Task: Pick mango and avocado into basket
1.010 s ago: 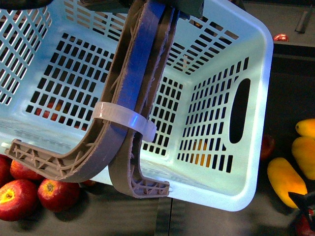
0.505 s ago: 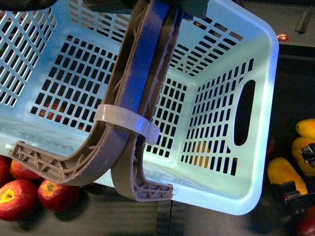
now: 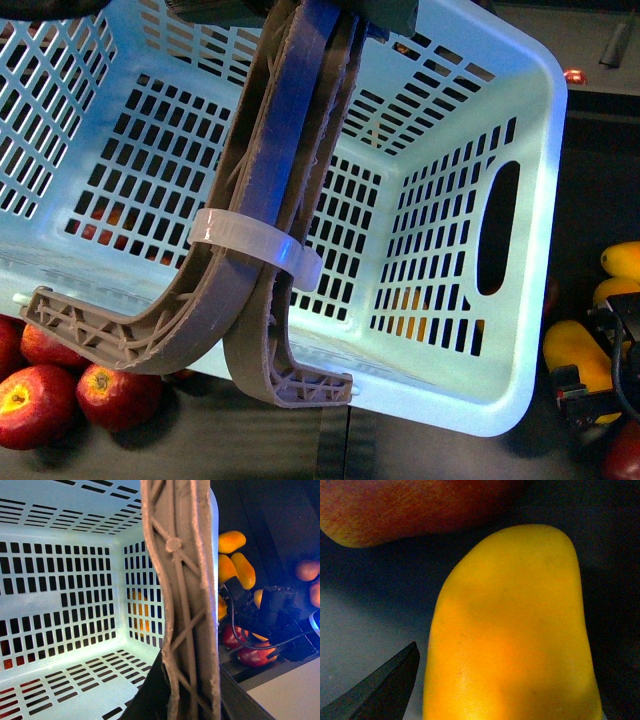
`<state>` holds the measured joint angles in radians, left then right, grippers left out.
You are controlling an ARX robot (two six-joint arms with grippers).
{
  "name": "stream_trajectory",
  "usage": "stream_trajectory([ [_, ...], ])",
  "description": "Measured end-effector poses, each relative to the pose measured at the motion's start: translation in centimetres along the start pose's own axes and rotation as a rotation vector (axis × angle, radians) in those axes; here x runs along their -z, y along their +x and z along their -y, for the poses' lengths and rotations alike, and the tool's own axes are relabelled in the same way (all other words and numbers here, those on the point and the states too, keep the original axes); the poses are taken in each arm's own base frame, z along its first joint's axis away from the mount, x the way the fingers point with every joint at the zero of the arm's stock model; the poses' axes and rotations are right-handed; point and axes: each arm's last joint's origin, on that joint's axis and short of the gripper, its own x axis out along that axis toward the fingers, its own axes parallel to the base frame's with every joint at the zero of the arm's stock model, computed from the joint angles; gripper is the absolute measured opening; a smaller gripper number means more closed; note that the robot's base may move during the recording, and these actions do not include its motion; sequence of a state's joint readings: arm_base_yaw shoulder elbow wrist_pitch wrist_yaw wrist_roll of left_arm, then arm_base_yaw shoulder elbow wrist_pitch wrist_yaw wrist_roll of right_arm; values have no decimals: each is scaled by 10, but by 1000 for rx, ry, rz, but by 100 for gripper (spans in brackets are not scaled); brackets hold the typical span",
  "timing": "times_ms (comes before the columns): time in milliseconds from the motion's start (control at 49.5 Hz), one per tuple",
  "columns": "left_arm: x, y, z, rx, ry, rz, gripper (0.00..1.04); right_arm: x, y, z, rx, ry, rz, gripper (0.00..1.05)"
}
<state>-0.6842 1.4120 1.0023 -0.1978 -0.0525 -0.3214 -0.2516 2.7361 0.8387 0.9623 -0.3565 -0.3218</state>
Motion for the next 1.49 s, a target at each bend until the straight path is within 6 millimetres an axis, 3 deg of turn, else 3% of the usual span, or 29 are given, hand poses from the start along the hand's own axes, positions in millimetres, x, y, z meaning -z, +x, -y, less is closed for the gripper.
stream_trajectory([
  [101, 0, 0, 0, 0, 0, 0, 8, 2, 1, 1, 6, 8, -2, 88],
  [242, 0, 0, 0, 0, 0, 0, 8, 5, -1, 3, 20, 15, 4, 66],
  [424, 0, 0, 0, 0, 0, 0, 8, 7, -12, 5, 32, 39, 16, 64],
  [586, 0, 0, 0, 0, 0, 0, 8, -5, -31, 9, 37, 54, 53, 64],
  [747, 0, 0, 0, 0, 1, 0, 8, -28, -62, 16, 37, 69, 124, 64],
  [970, 0, 0, 0, 0, 1, 0, 8, -80, -139, 13, -10, 137, 256, 64],
  [1111, 0, 0, 0, 0, 1, 0, 8, -125, -188, -17, -57, 122, 371, 64],
  [1212, 0, 0, 0, 0, 1, 0, 8, -151, -211, -43, -90, 86, 438, 64],
  [1394, 0, 0, 0, 0, 0, 0, 8, -181, -236, -91, -152, 23, 515, 64],
  [1495, 0, 0, 0, -1, 0, 0, 8, -196, -239, -131, -203, -41, 515, 64],
])
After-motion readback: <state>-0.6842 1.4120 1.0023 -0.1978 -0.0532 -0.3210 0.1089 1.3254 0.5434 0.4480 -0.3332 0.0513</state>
